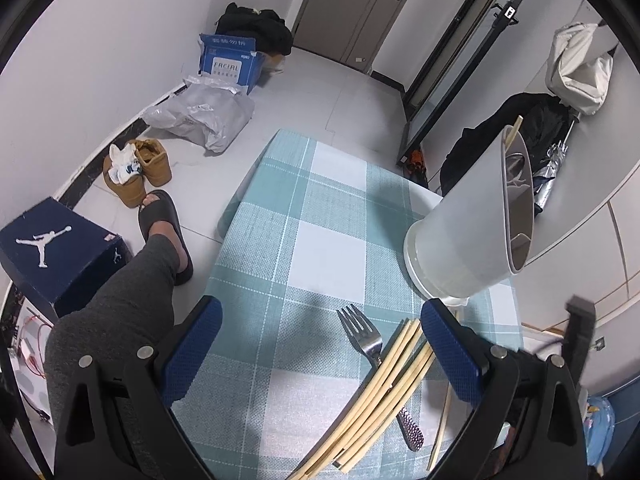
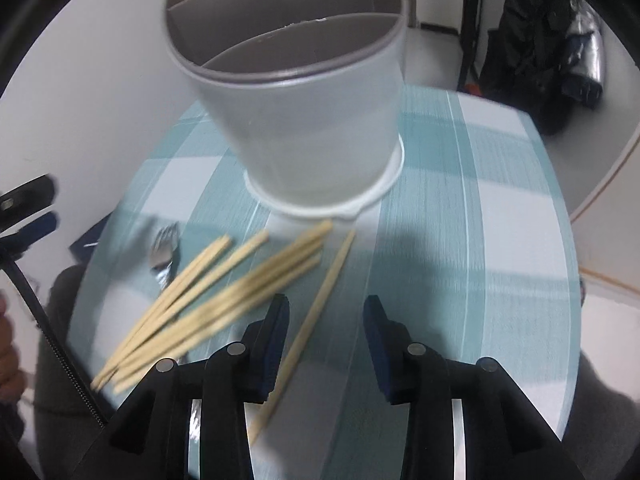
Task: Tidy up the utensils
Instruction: 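Grasp one wooden chopstick with the right gripper and lift it, then grasp the metal fork with the left gripper while the right carries the chopstick toward the holder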
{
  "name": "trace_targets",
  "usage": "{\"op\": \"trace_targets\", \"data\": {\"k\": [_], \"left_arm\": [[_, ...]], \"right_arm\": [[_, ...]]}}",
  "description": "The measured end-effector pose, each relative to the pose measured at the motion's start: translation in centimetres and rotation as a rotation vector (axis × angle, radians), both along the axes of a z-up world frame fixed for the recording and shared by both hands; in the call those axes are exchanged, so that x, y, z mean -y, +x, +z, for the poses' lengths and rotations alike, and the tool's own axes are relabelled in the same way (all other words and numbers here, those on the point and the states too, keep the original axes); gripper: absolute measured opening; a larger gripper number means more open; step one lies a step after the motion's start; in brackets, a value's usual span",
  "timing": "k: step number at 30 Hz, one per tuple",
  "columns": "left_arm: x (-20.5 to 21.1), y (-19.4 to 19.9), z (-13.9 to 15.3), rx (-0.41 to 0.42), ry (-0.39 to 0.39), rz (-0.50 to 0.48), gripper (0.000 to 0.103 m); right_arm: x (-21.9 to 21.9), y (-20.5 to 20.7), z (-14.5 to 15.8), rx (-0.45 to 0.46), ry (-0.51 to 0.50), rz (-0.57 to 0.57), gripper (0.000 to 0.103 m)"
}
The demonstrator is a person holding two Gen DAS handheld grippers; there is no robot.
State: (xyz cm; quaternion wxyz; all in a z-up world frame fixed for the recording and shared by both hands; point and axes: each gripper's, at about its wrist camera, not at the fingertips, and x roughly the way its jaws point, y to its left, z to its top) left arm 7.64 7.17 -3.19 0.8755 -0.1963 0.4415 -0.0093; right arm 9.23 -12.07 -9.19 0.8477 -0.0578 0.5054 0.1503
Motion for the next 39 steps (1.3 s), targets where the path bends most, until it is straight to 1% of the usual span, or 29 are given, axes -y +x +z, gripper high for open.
{"op": "trace_targets", "data": {"k": [1, 2, 3, 5, 6, 7, 9, 11, 13, 15, 17, 23, 25, 27, 28, 30, 32, 35, 37, 39], "left_arm": [[0.1, 0.0, 0.0, 0.0, 0.008, -0.004, 0.098], [0.2, 0.0, 0.0, 0.0, 0.016, -0.006, 0.098], [0.2, 0.0, 0.0, 0.0, 0.024, -0.009, 0.098], [0.4, 0.1, -0.1, -0.005, 0.048, -0.016, 0.098], [0.4, 0.2, -0.1, -0.005, 0.056, -0.02, 0.098], [0.6, 0.3, -0.1, -0.005, 0.063, -0.031, 0.098], [0.9, 0.7, 0.0, -0.01, 0.083, -0.06, 0.098], [1.6, 1.1, -0.1, -0.016, 0.104, -0.102, 0.098], [2.3, 1.5, -0.3, -0.028, 0.129, -0.148, 0.098], [3.5, 2.3, -0.8, -0.06, 0.161, -0.223, 0.098], [4.6, 2.9, -1.3, -0.085, 0.198, -0.267, 0.098], [7.4, 4.2, -2.6, -0.138, 0.313, -0.389, 0.098], [7.9, 4.3, -2.8, -0.156, 0.335, -0.423, 0.098], [8.5, 4.6, -3.6, -0.206, 0.396, -0.464, 0.095], [8.6, 4.5, -3.7, -0.21, 0.413, -0.474, 0.089], [8.6, 4.3, -3.7, -0.22, 0.427, -0.496, 0.088], [8.2, 4.1, -3.4, -0.228, 0.425, -0.482, 0.088], [7.1, 4.0, -3.1, -0.269, 0.365, -0.427, 0.088], [5.9, 3.8, -3.2, -0.32, 0.298, -0.362, 0.088], [4.8, 3.7, -3.8, -0.374, 0.187, -0.308, 0.088]], "right_arm": [[-0.4, 0.4, -0.3, 0.017, -0.03, -0.003, 0.037], [-0.6, 0.7, -0.5, 0.019, -0.054, -0.006, 0.035], [-0.9, 0.8, -0.4, 0.042, -0.075, -0.004, 0.032], [-1.6, 0.9, -0.4, 0.075, -0.127, 0.019, 0.02], [-1.9, 1.0, -0.4, 0.085, -0.132, 0.039, 0.016], [-2.0, 1.0, -0.3, 0.082, -0.125, 0.048, 0.009], [-1.9, 1.2, -0.2, 0.079, -0.109, 0.044, 0.006], [-1.8, 1.7, -0.5, 0.064, -0.058, 0.025, 0.004], [-0.6, 1.8, -0.2, 0.047, -0.003, -0.005, 0.004], [0.9, 1.7, 0.4, 0.04, 0.069, -0.039, 0.004], [2.1, 1.5, 0.9, 0.034, 0.14, -0.065, 0.004], [5.7, 0.2, 2.9, 0.052, 0.348, -0.114, 0.004], [6.6, -0.6, 3.3, 0.056, 0.398, -0.129, 0.004], [7.3, -1.0, 3.6, 0.056, 0.48, -0.147, 0.004], [7.7, -1.1, 3.7, 0.056, 0.515, -0.157, 0.004], [8.2, -1.1, 3.6, 0.054, 0.565, -0.171, 0.004], [8.6, -1.5, 3.5, 0.053, 0.592, -0.182, 0.004], [9.4, -1.0, 2.9, 0.048, 0.601, -0.185, 0.004], [9.4, -1.0, 2.6, 0.054, 0.604, -0.178, 0.004], [9.6, -1.2, 2.7, 0.059, 0.612, -0.176, 0.004]]}}
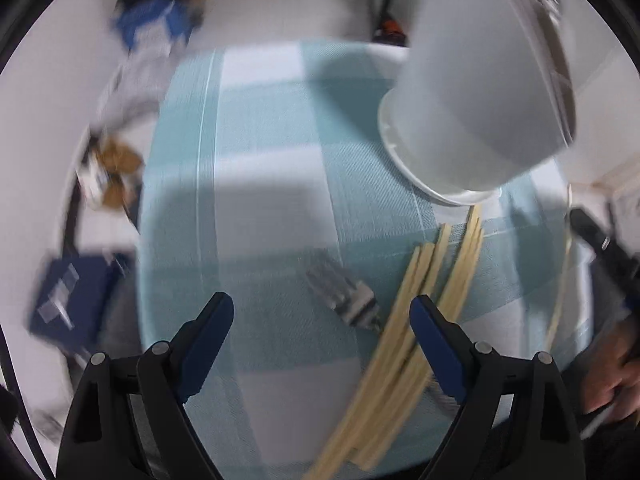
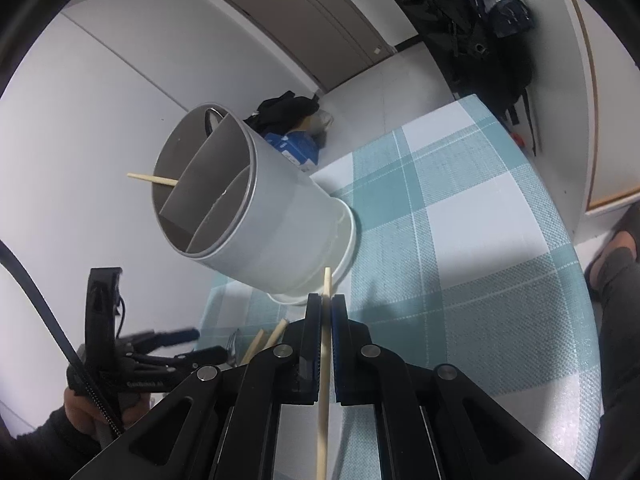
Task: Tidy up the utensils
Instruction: 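Grasp the metal fork with the left gripper while the right carries the chopstick toward the holder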
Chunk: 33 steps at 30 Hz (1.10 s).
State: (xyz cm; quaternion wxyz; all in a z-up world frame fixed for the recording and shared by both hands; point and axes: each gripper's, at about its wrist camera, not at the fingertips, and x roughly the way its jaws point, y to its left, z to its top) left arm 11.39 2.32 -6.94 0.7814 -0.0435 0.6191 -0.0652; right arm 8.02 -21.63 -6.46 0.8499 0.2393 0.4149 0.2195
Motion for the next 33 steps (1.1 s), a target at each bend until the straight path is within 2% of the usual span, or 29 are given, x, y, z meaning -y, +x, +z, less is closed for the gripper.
{"op": "trace_targets", "data": {"k": [3, 4, 7, 12, 15, 17, 19, 25, 33], "left_arm": [[-1.5, 0.1, -0.9, -0.073, -0.133, 0.119, 0.083], [-1.8, 0.2, -1.3, -0.098, -0.16, 0.157, 0.077], [-1.7, 0.7, -1.4, -0.118, -0.184, 0.215, 0.07], [-0.7, 1.3, -1.6, -0.155, -0.105, 0.24, 0.066], [0.1, 1.5, -1.5, -0.162, -0.043, 0.248, 0.052], [0.5, 1.5, -1.5, -0.16, -0.008, 0.257, 0.039], [0.2, 2.1, -1.2, -0.155, -0.002, 0.271, 0.028], [0.6, 1.8, -0.7, -0.121, -0.021, 0.328, 0.023], [0.0, 2.6, -0.4, -0.066, -0.073, 0.355, 0.019]], "right_arm": [[0.2, 0.3, -0.4, 0.004, 0.013, 0.005, 0.004], [0.3, 0.5, -0.6, 0.002, 0.017, 0.007, 0.004], [0.5, 0.9, -1.3, -0.004, 0.023, 0.007, 0.004], [1.0, 0.8, -1.5, -0.007, 0.033, 0.003, 0.004], [1.2, 0.8, -1.5, -0.004, 0.042, 0.002, 0.004], [1.4, 0.8, -1.5, -0.001, 0.05, 0.003, 0.004], [1.4, 0.8, -1.6, 0.001, 0.053, 0.006, 0.004], [1.5, 0.6, -1.5, 0.01, 0.041, 0.016, 0.004], [1.5, 0.5, -1.5, 0.014, 0.038, 0.008, 0.004]]}}
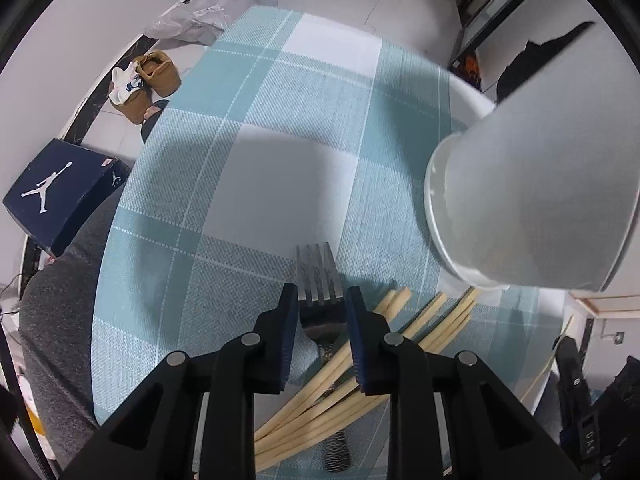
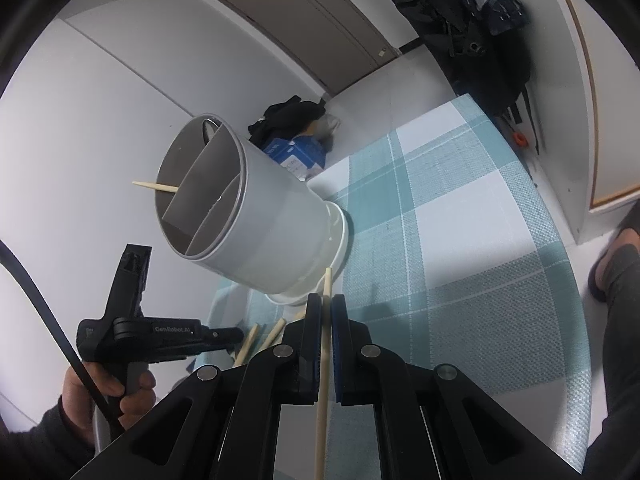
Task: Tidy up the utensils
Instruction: 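Grasp the metal fork with the left gripper while the right carries the chopstick toward the holder, then lift the fork over the white holder with the left gripper while the right holds the chopstick above it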
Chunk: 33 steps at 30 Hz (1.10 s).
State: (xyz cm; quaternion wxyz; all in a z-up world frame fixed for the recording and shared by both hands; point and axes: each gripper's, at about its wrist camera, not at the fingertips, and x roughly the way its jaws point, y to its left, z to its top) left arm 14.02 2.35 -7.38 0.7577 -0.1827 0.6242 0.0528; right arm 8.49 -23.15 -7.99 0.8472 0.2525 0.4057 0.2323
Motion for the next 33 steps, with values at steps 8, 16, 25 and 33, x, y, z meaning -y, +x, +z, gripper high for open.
{"op": "trace_targets", "data": {"k": [8, 16, 25, 33], "left_arm": [[-1.4, 0.0, 0.7, 0.106, -0.046, 0.035, 0.019], [-1.6, 0.4, 2.0, 0.191, -0.06, 0.042, 0.018], [-3.0, 0.6, 3.9, 0.317, -0.079, 0.059, 0.018], [-2.2, -1.3, 7.0, 0.493, -0.027, -0.037, 0.018]], "right_arm": [[-0.6, -0.2, 0.1, 0.015, -0.025, 0.0, 0.004], [-1.3, -0.4, 0.0, 0.024, -0.064, -0.006, 0.004], [-2.0, -0.8, 0.4, 0.054, -0.098, -0.004, 0.004], [-2.9, -1.0, 1.9, 0.133, -0.118, 0.005, 0.004]]}}
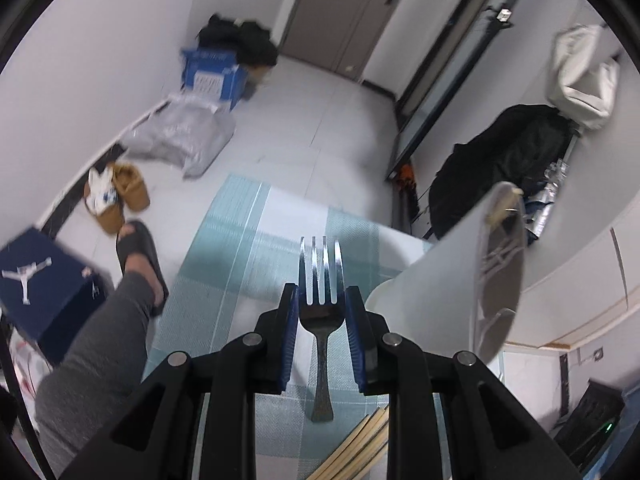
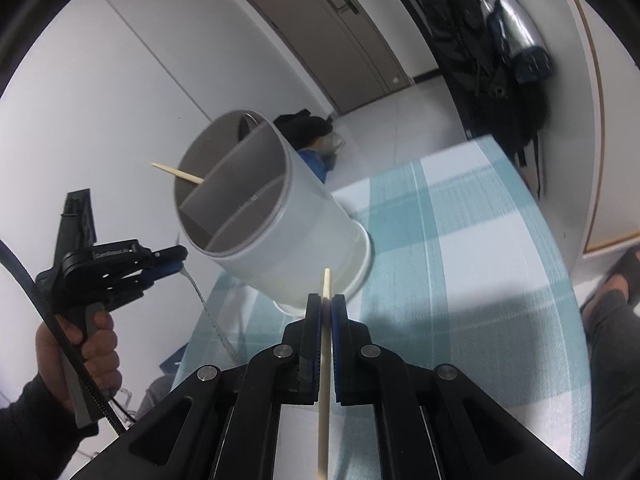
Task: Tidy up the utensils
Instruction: 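Lift the fork over the white holder with the left gripper while the right holds the chopstick above it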
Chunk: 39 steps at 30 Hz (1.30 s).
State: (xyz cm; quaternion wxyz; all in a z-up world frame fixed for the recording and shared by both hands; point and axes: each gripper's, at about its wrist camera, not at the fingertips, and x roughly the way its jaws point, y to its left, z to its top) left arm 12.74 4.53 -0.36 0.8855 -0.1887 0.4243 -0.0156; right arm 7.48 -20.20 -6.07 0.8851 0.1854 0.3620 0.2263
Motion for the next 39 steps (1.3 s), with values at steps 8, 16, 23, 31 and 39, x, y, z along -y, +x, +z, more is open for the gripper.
{"op": "trace_targets", "data": {"k": [8, 16, 23, 31, 39], "left_arm": [[-0.2, -1.5, 0.6, 0.049, -0.005, -0.046, 0.018], [0.2, -2.9, 1.9, 0.09, -0.002, -0.089, 0.018], [0.3, -4.5, 3.9, 0.142, -0.019, -0.128, 0.018], [0.7, -4.9, 7.3, 0.218, -0.079, -0.156, 0.018], [2.1, -4.1, 10.5, 0.279, -0.109, -0.22, 0.018]], "right_arm": [[-0.6, -0.5, 2.3, 0.087, -0.021, -0.001, 0.004], [-1.1, -1.4, 3.9, 0.153, -0.05, -0.001, 0.004], [-1.4, -2.3, 5.4, 0.21, -0.049, 0.005, 0.003], [-1.0, -2.6, 8.1, 0.312, -0.046, 0.009, 0.003], [-0.9, -2.4, 10.3, 0.371, -0.043, 0.028, 0.002]]}}
